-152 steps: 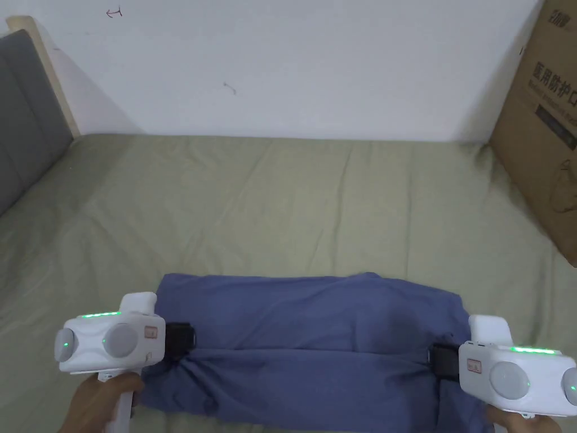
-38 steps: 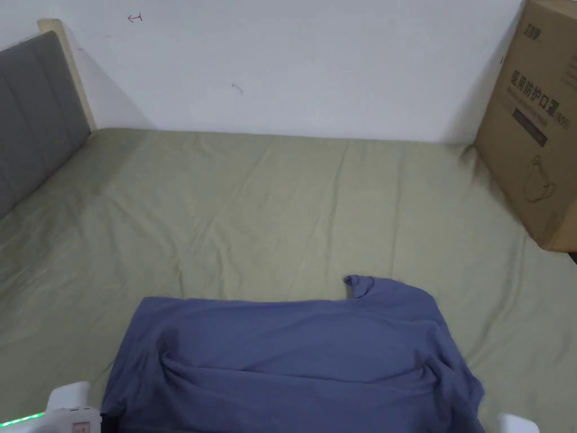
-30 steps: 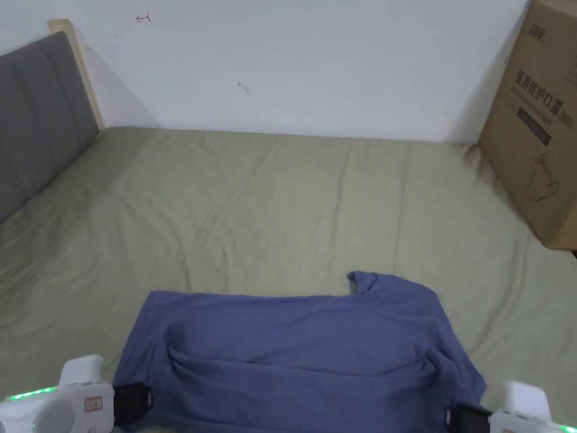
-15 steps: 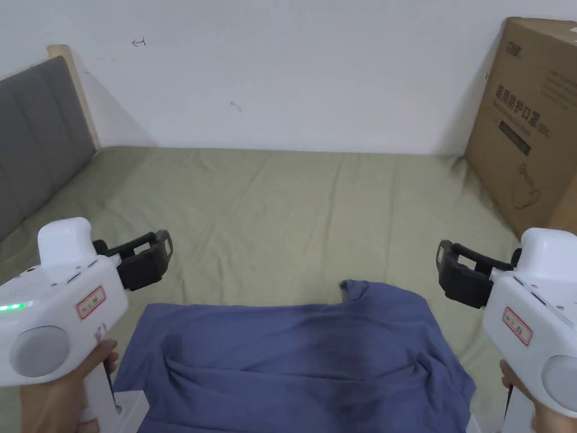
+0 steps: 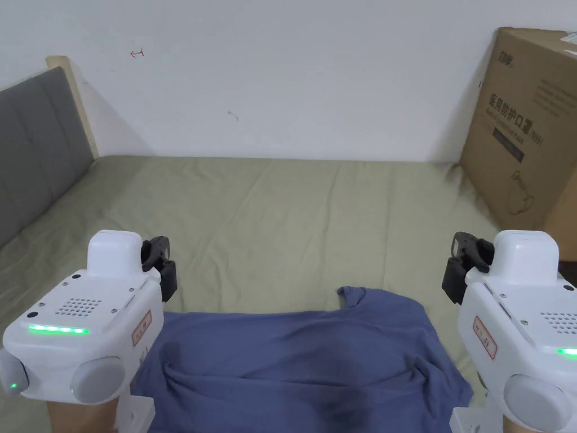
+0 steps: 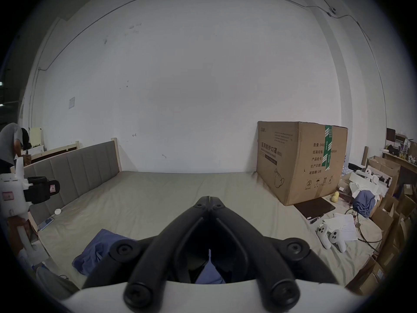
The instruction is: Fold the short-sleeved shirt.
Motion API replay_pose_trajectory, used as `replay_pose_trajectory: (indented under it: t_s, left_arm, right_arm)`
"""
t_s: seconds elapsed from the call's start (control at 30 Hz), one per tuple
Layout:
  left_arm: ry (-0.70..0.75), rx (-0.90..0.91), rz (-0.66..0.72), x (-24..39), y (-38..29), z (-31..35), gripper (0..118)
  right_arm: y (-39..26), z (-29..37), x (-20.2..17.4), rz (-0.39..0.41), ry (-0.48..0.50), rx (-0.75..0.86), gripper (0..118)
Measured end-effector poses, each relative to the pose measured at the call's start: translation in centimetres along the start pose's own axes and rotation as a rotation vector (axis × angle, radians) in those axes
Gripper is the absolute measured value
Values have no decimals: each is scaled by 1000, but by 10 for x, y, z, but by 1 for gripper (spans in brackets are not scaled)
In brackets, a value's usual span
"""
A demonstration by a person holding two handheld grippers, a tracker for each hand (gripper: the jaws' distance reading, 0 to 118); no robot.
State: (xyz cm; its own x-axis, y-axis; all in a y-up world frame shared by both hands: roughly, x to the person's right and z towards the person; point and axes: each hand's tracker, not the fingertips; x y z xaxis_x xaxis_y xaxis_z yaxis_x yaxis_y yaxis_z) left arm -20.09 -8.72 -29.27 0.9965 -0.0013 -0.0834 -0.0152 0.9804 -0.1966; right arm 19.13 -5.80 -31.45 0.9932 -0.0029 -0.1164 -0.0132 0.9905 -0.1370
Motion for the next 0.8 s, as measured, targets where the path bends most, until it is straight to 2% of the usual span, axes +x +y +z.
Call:
replay_pose_trajectory:
  t_s: [0.33, 0.8]
  left_arm:
    - [2, -159, 67, -35, -6, -48, 0]
    - [70, -562, 121, -103, -80, -220, 1]
  right_arm:
    - [-8, -25, 2, -25, 22, -25, 0]
    - [-40, -112, 2, -13, 7, -148, 0]
